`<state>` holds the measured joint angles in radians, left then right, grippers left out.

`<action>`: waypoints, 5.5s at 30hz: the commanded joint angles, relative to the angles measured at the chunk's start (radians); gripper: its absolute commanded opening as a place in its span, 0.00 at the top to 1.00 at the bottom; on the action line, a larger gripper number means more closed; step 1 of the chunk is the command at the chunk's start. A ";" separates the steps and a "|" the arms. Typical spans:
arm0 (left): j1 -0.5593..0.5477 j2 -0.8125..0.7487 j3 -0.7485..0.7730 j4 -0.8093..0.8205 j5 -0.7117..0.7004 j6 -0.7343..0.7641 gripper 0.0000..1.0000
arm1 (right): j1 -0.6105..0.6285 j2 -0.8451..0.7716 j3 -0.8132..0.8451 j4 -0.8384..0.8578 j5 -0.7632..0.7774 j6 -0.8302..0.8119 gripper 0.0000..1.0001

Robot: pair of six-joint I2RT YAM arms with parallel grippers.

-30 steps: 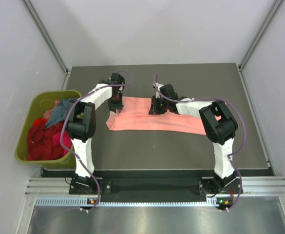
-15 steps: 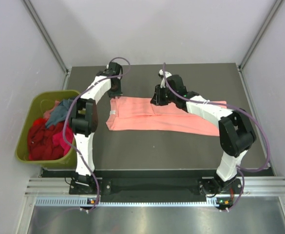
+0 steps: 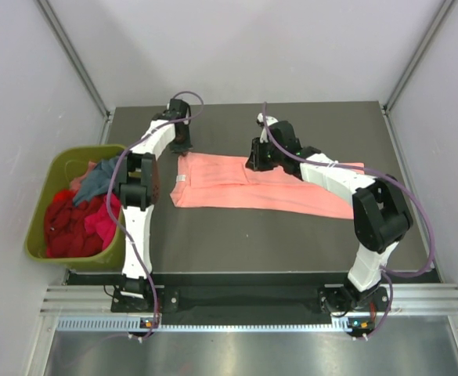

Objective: Fold and stack the t-shirts
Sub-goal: Fold the tshirt

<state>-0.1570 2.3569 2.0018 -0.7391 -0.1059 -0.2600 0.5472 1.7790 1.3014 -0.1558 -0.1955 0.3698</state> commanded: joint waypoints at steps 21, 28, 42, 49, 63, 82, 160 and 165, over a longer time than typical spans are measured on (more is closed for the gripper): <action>0.005 0.335 0.448 0.654 0.262 -0.162 0.99 | -0.151 -0.070 0.001 0.049 0.114 0.015 0.76; 0.002 0.141 0.320 0.731 0.397 -0.194 0.93 | -0.191 -0.094 0.050 -0.097 0.172 -0.012 0.76; -0.026 -0.452 -0.477 0.515 0.267 -0.183 0.75 | -0.205 -0.489 -0.278 -0.206 0.176 0.026 0.74; -0.024 -0.490 -0.562 0.370 0.115 -0.182 0.74 | -0.204 -0.582 -0.303 -0.217 0.142 0.034 0.73; -0.022 -0.332 -0.532 0.307 -0.001 -0.196 0.73 | -0.205 -0.578 -0.269 -0.232 0.131 0.021 0.73; -0.001 -0.092 -0.263 0.350 -0.057 -0.130 1.00 | -0.207 -0.526 -0.255 -0.194 0.243 0.044 0.73; -0.977 -0.182 -0.583 0.704 -0.072 -1.326 0.63 | -0.352 -0.964 -0.076 -0.643 0.433 0.103 0.66; -0.977 -0.139 -0.558 0.710 -0.034 -1.349 0.67 | -0.352 -0.975 -0.085 -0.643 0.439 0.100 0.66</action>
<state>-1.1305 2.1796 1.4235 0.0090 -0.1307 -1.5661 0.2108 0.8196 1.1995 -0.8158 0.2245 0.4690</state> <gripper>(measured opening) 0.335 0.342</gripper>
